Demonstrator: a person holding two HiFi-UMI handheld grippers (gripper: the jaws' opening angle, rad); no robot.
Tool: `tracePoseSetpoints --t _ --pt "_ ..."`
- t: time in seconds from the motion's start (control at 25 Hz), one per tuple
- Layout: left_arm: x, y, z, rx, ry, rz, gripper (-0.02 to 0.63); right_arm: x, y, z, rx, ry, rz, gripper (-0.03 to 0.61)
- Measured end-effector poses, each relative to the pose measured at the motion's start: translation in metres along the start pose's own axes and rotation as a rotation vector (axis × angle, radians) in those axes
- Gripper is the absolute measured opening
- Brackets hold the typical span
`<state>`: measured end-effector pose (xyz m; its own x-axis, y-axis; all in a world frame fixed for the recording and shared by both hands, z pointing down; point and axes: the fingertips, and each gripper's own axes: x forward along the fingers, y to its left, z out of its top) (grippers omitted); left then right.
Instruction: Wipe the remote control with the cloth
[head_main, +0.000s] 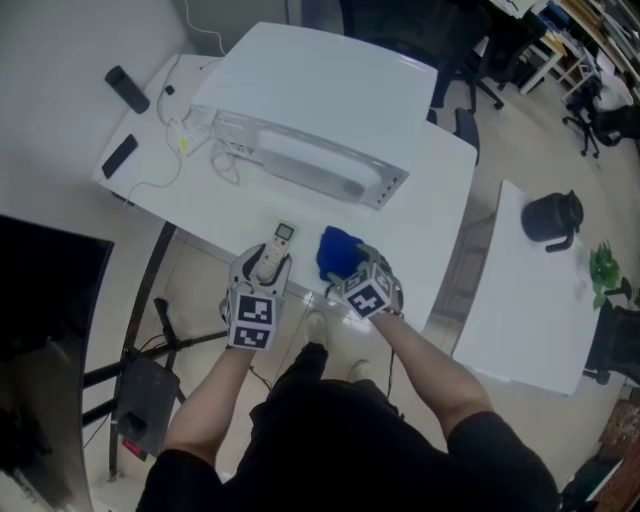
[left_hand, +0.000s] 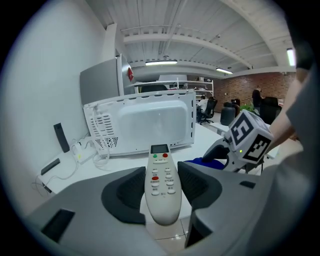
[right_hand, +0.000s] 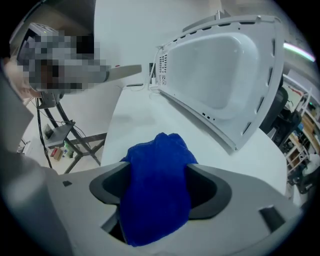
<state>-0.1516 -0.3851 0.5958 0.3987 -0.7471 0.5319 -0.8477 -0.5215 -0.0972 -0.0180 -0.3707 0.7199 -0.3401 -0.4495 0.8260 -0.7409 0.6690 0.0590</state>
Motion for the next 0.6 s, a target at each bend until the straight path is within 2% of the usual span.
tracePoseSetpoints --t 0.2,0.36,0.56,0.6 --pt "-0.013 -0.016 0.003 0.048 -0.016 -0.003 0.207 0.0 0.002 0.005 0.031 -0.023 0.008 0.336" --pt "-0.024 -0.026 0.006 0.071 -0.031 0.005 0.207 -0.003 -0.004 0.001 0.024 0.001 -0.034 0.173" --pt "-0.048 -0.043 0.008 0.09 -0.036 0.035 0.207 -0.023 -0.002 -0.003 0.03 -0.018 -0.035 0.066" --pt "-0.054 -0.047 0.01 0.099 -0.041 0.042 0.207 -0.032 0.001 -0.004 0.035 -0.04 -0.029 0.064"
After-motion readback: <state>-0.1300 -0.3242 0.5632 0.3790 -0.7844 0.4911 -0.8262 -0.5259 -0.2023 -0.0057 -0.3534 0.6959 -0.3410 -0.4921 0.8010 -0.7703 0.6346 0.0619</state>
